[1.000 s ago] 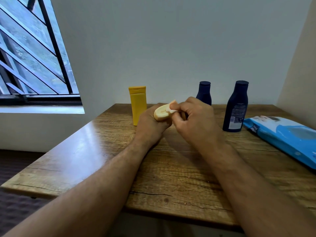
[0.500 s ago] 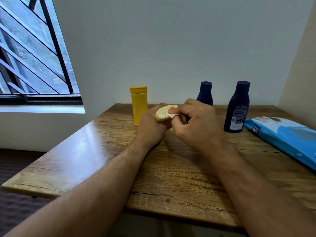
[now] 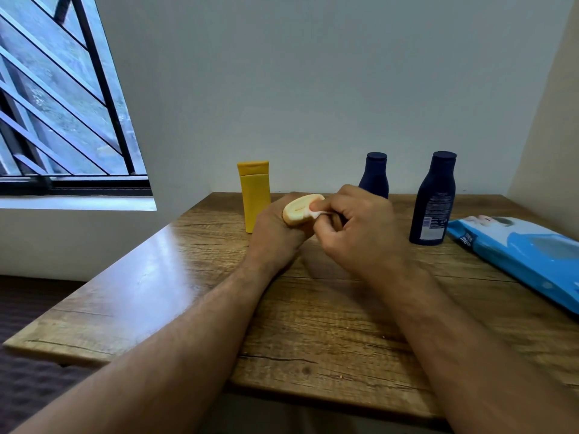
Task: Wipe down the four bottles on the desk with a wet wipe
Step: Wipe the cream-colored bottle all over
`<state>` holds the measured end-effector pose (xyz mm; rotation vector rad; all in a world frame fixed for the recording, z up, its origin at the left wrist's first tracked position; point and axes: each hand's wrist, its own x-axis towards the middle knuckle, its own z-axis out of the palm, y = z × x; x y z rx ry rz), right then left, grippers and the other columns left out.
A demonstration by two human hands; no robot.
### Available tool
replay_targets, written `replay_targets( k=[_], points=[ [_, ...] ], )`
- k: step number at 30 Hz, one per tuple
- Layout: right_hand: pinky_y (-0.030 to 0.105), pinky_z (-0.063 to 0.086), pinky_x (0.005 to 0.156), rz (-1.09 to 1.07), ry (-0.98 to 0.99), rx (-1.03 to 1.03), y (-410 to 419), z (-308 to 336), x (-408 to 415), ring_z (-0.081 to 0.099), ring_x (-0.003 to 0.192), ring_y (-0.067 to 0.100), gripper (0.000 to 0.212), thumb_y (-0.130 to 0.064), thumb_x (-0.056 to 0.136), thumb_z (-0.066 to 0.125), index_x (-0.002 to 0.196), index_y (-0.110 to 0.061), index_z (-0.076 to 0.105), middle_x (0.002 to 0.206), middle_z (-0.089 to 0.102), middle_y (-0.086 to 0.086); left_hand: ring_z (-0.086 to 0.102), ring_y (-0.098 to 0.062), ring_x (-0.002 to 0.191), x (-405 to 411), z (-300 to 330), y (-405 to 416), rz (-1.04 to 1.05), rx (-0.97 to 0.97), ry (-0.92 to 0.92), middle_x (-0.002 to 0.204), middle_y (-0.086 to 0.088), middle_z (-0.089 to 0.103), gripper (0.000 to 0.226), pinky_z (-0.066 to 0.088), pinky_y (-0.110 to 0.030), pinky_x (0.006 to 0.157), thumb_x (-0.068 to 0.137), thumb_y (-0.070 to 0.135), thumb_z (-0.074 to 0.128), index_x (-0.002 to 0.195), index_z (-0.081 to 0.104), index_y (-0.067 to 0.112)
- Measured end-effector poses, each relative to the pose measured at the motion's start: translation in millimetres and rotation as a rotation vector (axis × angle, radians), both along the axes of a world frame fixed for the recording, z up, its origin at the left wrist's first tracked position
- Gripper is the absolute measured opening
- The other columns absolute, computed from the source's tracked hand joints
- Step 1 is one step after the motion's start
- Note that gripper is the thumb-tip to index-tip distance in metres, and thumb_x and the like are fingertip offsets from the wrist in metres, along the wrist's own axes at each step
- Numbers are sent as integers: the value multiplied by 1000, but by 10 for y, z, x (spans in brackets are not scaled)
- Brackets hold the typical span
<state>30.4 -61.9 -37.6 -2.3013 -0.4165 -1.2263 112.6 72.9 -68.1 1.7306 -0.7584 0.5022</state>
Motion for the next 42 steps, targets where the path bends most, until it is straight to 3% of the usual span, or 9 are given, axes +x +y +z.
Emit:
replay_targets(
  k=[3,5,11,15,21,24,28,35,42],
  points=[
    [3,42,63,86,29,-37,29,0,-18,59,74,7,20,-14,83,70,103,-13,76,89,67,-2,63,6,75,-20,17,-11,55,102,-48,78,14,67,40,44,-9,63,83,1,75,83,63,39],
    [3,42,63,117,40,-47,26,10,-21,58,73,6,22,-14,83,72,104,-12,76,90,67,-2,60,6,70,-24,25,-10,61,94,-30,75,14,65,40,42,-8,60,84,0,74,80,60,38],
    [6,47,67,103,2,29,-7,3,24,61,75,7,17,-13,81,70,96,-12,78,88,69,-2,69,-5,85,-7,4,-3,-22,12,23,92,5,75,27,55,-25,73,79,1,79,100,73,17],
    [4,45,67,-28,-18,68,-24,5,33,58,74,5,17,-19,86,71,101,-15,76,89,67,-4,70,-13,86,8,-14,-15,28,66,19,92,3,75,24,58,-36,74,80,9,79,101,72,19],
    [4,40,65,125,48,-55,66,-13,-8,57,75,3,22,-16,86,71,108,-16,76,93,66,-5,53,7,64,11,5,-27,134,190,-39,67,11,56,25,39,-12,54,88,0,66,75,57,18],
    [5,41,65,35,12,24,22,-4,45,58,75,5,21,-17,87,70,107,-16,76,90,66,-4,60,7,71,-3,20,-30,74,94,33,79,8,67,19,45,-12,61,84,0,71,86,66,18],
    [2,40,66,-85,-10,59,-38,2,65,56,78,2,21,-18,87,70,106,-13,75,91,68,-3,70,-14,95,5,6,-12,34,12,67,100,4,75,35,58,-39,83,78,1,80,107,72,19],
    [14,51,64,122,54,-22,28,10,-9,61,75,8,20,-15,85,71,104,-16,77,90,68,-5,60,5,77,-17,16,-1,89,139,10,83,11,65,18,46,-11,63,89,7,71,92,63,24],
    [1,43,67,-100,-61,166,-81,48,76,57,75,0,19,-14,89,66,106,-14,75,94,67,-5,68,-15,100,-59,43,-40,-78,-71,134,103,3,73,39,55,-36,87,77,7,78,108,67,28]
  ],
)
